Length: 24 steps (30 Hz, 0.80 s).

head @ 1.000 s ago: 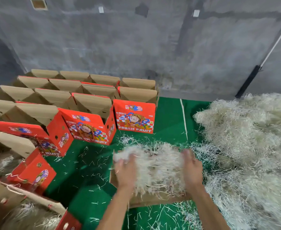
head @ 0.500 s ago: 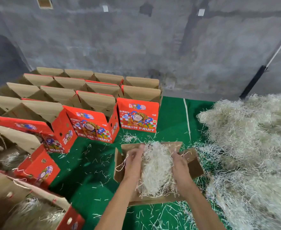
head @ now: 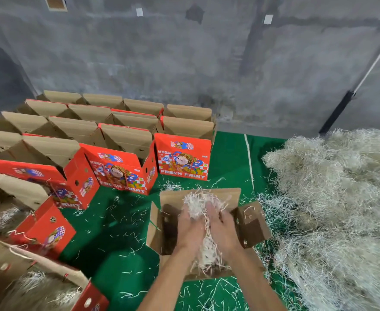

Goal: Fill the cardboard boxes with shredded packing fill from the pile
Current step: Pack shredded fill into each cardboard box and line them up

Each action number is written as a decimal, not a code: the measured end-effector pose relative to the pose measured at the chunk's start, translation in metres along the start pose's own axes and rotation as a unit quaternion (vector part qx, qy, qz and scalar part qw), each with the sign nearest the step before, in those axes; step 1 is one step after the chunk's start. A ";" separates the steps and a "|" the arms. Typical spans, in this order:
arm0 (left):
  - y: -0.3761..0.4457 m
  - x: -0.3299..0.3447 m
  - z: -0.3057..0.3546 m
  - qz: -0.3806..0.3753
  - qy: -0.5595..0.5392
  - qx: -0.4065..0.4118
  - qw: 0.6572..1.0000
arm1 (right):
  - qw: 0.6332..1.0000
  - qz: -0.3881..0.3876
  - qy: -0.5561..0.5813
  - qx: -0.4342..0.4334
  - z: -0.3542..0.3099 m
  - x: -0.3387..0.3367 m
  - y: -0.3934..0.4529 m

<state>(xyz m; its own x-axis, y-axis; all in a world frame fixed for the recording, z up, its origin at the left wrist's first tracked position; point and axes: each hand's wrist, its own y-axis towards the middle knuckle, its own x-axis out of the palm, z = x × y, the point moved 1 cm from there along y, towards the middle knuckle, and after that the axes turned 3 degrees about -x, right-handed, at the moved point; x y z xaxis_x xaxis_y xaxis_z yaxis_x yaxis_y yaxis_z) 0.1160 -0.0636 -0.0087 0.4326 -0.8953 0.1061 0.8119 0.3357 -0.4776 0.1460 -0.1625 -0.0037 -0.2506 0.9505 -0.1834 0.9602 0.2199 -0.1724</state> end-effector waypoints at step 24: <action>0.027 -0.034 -0.012 -0.052 0.289 0.091 0.952 | 0.983 -0.090 -0.146 0.071 0.031 -0.030 0.024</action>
<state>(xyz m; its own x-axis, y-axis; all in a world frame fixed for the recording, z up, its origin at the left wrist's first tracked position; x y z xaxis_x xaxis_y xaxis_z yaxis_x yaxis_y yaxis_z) 0.1189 -0.0279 -0.0359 0.1010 -0.9206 -0.3772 0.9156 0.2344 -0.3267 0.1727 -0.1928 -0.0325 -0.4603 0.7903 -0.4045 0.8750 0.3270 -0.3569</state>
